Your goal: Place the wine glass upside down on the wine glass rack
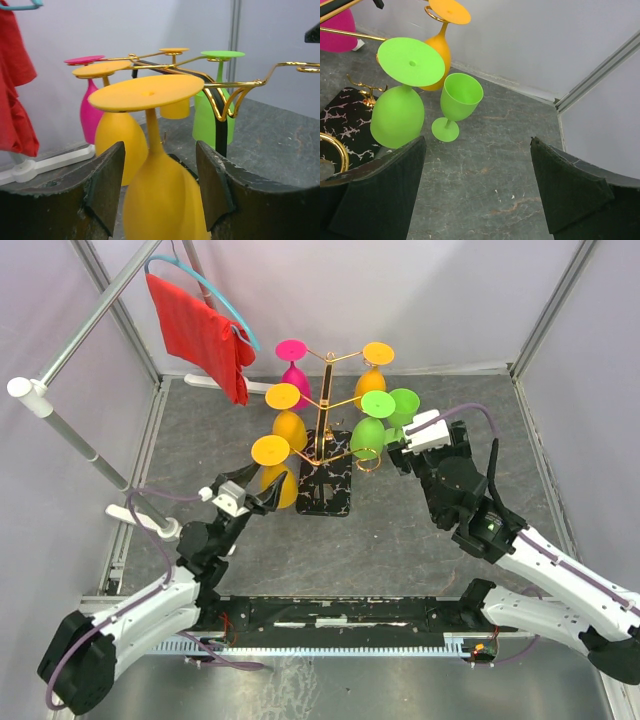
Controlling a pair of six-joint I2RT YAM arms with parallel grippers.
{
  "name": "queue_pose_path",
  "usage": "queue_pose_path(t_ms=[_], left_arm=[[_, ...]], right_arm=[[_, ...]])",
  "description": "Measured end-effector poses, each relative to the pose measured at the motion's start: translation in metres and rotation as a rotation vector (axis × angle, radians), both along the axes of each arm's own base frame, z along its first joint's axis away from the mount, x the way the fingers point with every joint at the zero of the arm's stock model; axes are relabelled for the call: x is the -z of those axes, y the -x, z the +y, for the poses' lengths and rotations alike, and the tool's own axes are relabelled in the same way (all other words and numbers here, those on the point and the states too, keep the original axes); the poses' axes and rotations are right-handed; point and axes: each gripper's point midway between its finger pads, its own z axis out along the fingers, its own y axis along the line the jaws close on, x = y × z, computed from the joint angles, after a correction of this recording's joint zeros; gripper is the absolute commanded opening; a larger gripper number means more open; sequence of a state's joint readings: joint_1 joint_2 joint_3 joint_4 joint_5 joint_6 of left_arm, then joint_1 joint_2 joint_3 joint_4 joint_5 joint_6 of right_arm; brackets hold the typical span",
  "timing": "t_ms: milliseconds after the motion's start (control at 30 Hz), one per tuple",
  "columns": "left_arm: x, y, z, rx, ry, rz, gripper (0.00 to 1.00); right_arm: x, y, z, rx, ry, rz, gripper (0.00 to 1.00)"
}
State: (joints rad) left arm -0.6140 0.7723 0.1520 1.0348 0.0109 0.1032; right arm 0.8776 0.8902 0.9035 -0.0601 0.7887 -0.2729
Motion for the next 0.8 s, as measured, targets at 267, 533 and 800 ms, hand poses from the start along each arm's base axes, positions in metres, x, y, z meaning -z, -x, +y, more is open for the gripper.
queue_pose_path(t_ms=[267, 533, 800], left_arm=[[0.007, 0.006, 0.039, -0.138, 0.094, 0.081, 0.65], [-0.008, 0.017, 0.091, -0.317, 0.256, 0.176, 0.62], [-0.076, 0.009, 0.093, -0.365, 0.251, 0.222, 0.61]], right_arm=[[0.001, -0.006, -0.008, 0.069, 0.017, 0.025, 0.94], [0.012, -0.045, -0.062, 0.224, -0.064, 0.109, 0.94], [0.042, -0.096, -0.088, 0.233, -0.239, 0.228, 0.92]])
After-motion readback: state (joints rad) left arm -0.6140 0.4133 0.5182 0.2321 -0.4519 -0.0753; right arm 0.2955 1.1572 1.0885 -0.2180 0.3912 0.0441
